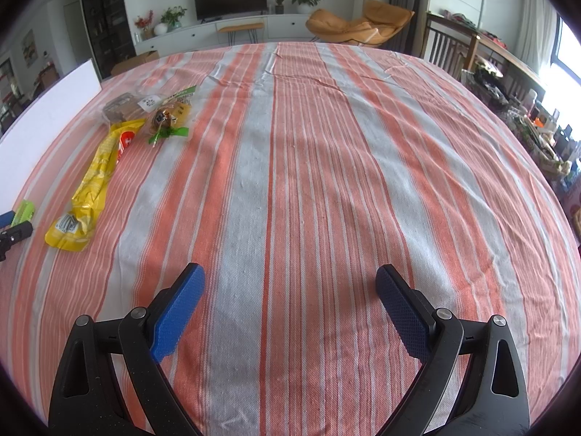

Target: Organize snacks

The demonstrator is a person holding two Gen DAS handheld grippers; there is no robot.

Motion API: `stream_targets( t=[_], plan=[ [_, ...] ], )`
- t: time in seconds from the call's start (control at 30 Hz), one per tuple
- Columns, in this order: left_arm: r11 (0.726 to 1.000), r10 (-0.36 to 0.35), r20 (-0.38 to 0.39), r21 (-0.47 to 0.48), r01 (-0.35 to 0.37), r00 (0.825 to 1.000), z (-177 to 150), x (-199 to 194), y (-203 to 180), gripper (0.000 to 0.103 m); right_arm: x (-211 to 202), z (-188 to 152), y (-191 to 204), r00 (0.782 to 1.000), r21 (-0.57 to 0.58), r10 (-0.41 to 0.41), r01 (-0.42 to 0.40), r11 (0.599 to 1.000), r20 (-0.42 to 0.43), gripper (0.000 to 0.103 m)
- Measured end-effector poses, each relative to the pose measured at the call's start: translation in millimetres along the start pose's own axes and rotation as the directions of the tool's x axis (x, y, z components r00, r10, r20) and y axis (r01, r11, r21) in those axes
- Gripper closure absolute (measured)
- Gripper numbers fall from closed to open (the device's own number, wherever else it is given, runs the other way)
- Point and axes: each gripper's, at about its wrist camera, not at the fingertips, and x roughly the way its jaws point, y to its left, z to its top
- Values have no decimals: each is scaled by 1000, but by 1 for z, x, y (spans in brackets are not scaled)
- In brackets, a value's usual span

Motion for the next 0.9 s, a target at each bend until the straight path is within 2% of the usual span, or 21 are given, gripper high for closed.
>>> stream_targets(
  t=[0.9],
  plan=[
    [1000, 0, 0, -1, 0, 1000, -1, -1, 0, 0, 0, 1, 2, 1000, 3, -4, 4, 1000, -3, 6]
  ],
)
